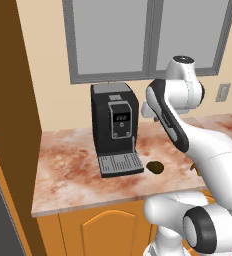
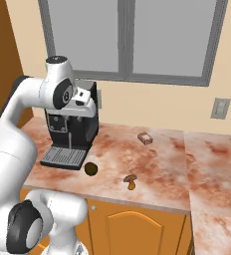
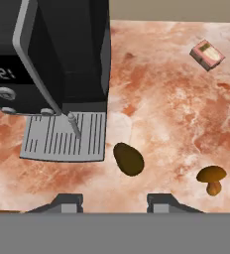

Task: Place the avocado and mushroom inside the fridge drawer. Close the drawer after placing the vegetables.

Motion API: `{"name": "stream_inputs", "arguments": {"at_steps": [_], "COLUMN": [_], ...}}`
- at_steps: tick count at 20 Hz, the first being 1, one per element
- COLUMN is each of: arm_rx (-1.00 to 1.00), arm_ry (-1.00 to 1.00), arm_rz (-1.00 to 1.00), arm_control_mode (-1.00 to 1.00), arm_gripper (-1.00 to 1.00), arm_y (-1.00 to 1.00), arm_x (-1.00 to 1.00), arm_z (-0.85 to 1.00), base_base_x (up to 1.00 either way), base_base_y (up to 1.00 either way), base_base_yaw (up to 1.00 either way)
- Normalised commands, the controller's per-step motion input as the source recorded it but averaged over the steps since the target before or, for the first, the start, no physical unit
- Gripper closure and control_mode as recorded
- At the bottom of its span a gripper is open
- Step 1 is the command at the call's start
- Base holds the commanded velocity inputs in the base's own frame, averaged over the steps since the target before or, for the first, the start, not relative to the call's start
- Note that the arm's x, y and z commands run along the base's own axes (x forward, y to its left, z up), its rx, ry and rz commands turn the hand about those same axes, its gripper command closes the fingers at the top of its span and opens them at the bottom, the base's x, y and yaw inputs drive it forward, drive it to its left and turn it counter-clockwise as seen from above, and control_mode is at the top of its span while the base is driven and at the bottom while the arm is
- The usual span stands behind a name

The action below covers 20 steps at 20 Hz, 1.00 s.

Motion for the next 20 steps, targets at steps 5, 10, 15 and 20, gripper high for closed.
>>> {"name": "stream_inputs", "arguments": {"at_steps": [5,10,15,20], "arm_rx": [-0.01,-0.06,-0.11,0.00], "arm_ry": [-0.05,-0.01,0.04,-0.01], "arm_rz": [0.00,0.00,0.00,0.04], "arm_control_mode": [-1.00,-1.00,-1.00,-1.00], "arm_gripper": [-1.00,-1.00,-1.00,-1.00], "arm_y": [0.00,0.00,-0.05,-0.41], "arm_x": [-0.34,-0.40,-0.10,0.00], "arm_z": [-0.09,-0.86,-0.97,-0.56], "base_base_x": [0.00,0.00,0.00,0.00], "base_base_y": [0.00,0.00,0.00,0.00], "base_base_yaw": [0.00,0.00,0.00,0.00]}}
